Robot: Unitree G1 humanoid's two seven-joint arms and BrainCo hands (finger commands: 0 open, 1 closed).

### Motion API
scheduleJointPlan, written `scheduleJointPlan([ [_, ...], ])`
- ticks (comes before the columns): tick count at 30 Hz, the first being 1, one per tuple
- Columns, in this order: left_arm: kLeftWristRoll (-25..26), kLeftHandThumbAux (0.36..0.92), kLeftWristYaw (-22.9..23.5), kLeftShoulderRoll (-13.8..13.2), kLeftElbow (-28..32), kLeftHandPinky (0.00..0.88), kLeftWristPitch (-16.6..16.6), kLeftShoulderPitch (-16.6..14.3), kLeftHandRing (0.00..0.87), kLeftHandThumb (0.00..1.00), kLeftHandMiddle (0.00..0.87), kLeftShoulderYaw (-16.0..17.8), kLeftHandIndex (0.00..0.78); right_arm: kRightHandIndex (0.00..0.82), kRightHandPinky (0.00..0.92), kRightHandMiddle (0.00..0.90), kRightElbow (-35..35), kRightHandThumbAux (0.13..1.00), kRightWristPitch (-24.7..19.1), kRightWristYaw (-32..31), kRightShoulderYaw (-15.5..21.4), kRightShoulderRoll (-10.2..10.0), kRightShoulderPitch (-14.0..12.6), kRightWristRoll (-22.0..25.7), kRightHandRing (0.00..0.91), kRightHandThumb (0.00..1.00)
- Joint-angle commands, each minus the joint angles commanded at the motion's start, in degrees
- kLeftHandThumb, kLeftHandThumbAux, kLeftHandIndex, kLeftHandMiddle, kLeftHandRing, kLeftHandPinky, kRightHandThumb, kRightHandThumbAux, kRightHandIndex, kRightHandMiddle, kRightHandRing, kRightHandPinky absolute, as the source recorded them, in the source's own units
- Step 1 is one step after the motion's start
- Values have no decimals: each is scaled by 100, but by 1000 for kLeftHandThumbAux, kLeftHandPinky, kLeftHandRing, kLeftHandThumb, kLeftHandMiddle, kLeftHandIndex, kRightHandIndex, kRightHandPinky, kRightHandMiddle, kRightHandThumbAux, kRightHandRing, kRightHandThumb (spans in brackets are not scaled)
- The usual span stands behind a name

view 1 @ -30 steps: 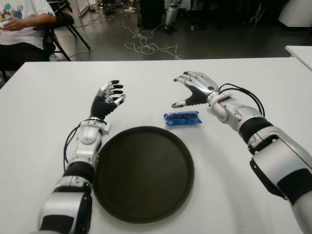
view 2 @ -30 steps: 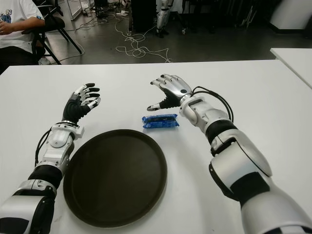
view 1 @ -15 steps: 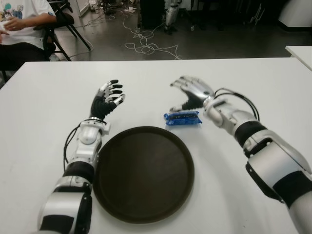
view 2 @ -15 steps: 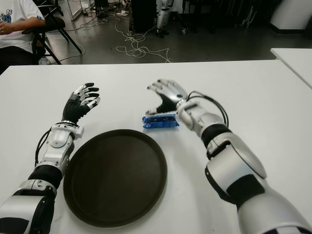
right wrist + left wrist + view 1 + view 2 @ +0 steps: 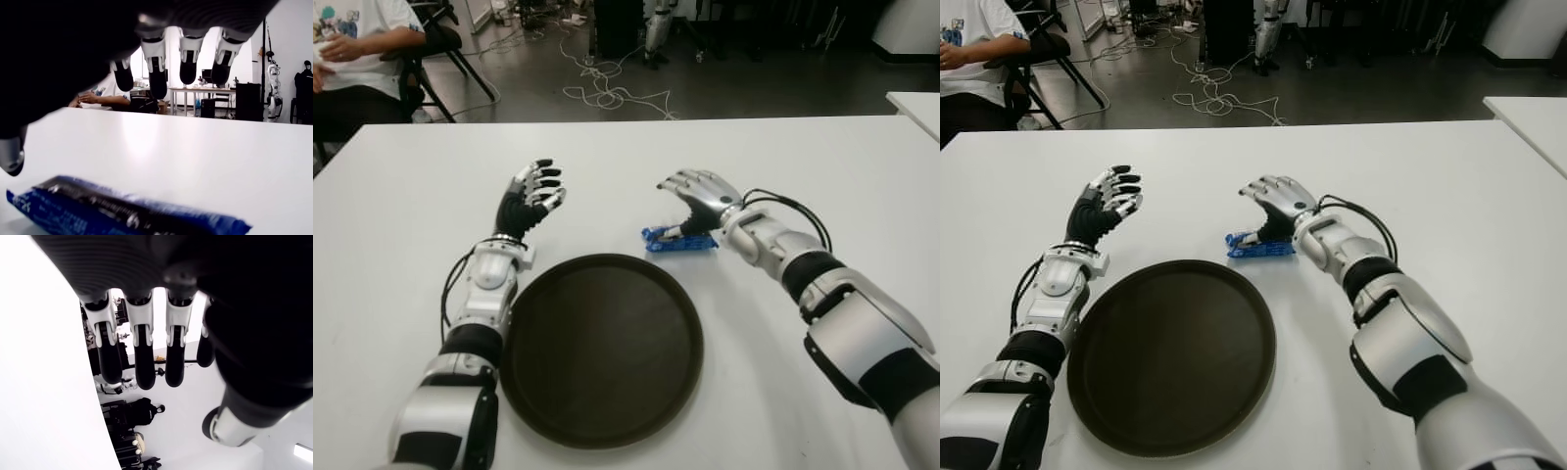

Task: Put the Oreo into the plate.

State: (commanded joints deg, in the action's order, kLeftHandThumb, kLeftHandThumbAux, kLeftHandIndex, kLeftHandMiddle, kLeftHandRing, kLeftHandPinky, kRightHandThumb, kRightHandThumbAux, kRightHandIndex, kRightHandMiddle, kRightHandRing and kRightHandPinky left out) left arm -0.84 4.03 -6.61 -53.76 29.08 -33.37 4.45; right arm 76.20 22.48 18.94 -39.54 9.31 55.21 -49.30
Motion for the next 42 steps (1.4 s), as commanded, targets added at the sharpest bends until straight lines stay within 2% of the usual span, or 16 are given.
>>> scheduleJointPlan([
  [10, -24, 755, -46, -4, 52, 283, -21, 27, 262, 242, 279, -6, 210, 9, 71, 63, 31, 395, -103, -175, -86, -93, -79, 18, 46, 3],
  [20, 29, 730, 46, -17, 182, 284, -89, 98, 262, 234, 274, 4, 202, 16, 85, 82, 46, 397, -153, -358, -124, -142, -150, 38, 64, 0],
  [33, 27, 735, 59, -25, 297, 289, -109, 174, 267, 256, 281, 15, 205, 55, 76, 105, 61, 372, -182, -756, 175, -162, -208, 307, 85, 0],
  [42, -38, 709, -5, -43, 347, 278, -177, 192, 265, 225, 273, -3, 191, 66, 67, 100, 59, 427, -270, -914, 326, -157, -221, 419, 87, 0],
])
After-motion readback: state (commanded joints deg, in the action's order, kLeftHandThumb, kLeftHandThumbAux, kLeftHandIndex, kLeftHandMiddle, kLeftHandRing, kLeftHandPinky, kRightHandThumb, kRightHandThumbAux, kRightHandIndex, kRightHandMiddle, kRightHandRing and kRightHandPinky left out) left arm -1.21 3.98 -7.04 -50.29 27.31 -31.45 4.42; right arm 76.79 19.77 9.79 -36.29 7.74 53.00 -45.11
